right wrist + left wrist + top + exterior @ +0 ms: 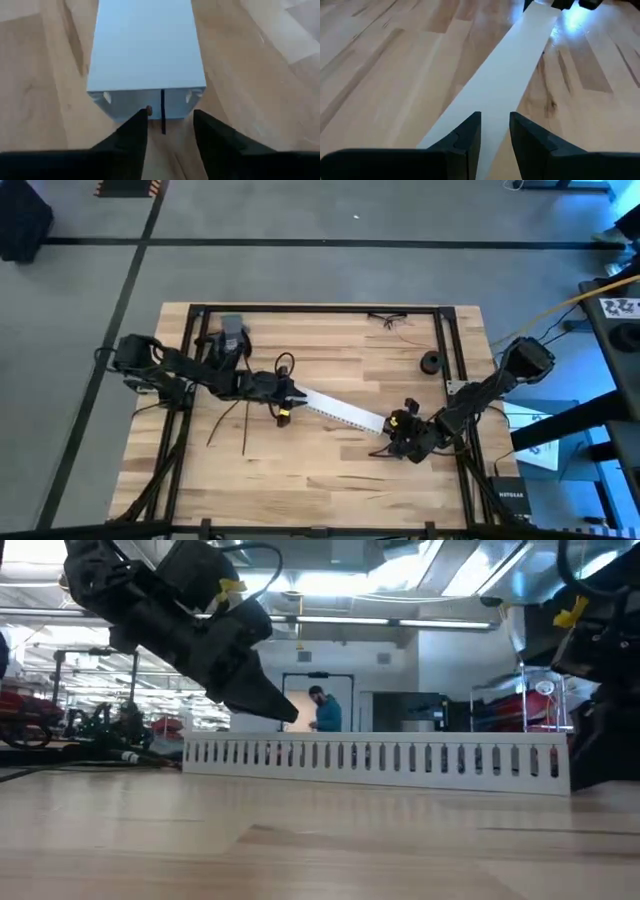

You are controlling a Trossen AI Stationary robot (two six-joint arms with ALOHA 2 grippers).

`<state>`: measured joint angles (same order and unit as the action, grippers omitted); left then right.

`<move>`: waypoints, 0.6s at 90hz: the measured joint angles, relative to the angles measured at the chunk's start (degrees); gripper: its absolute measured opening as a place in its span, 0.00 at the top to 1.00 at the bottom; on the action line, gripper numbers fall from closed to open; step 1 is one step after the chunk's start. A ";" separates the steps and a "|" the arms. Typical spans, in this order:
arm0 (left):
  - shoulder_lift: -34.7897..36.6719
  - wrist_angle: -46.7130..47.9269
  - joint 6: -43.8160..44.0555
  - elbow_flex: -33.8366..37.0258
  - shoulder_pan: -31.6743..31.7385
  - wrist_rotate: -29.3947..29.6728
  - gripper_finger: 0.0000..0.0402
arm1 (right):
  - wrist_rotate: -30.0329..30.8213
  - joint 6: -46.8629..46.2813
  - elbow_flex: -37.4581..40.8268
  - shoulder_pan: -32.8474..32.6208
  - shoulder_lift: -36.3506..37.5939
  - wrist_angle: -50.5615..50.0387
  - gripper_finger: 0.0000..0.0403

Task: Ziptie cables
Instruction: Close the white cable duct

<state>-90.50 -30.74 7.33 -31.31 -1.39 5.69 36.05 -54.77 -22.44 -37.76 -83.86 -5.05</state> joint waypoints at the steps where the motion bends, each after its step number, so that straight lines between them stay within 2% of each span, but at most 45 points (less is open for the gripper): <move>1: 0.00 0.00 0.00 0.00 0.00 0.00 0.76 | 0.02 -0.01 -0.03 0.11 -0.26 0.22 0.64; 12: 0.00 0.02 0.08 0.00 0.00 0.02 0.76 | -0.37 0.43 -0.15 1.22 -2.23 0.83 0.74; 27: 0.00 0.11 -0.07 0.00 0.00 0.02 0.76 | -1.70 1.24 -0.24 1.43 -2.74 1.02 0.97; 40: 0.02 1.17 -0.64 -0.02 0.00 0.46 0.76 | -2.63 1.41 -0.97 1.47 -2.77 -0.37 0.98; 54: 0.24 6.53 -0.22 -0.26 0.11 1.29 0.76 | -4.65 2.74 -3.83 1.53 -2.86 -5.35 0.99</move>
<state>-90.26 -24.21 7.11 -31.57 -1.28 6.98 31.41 -52.03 -26.27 -36.23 -86.72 -10.40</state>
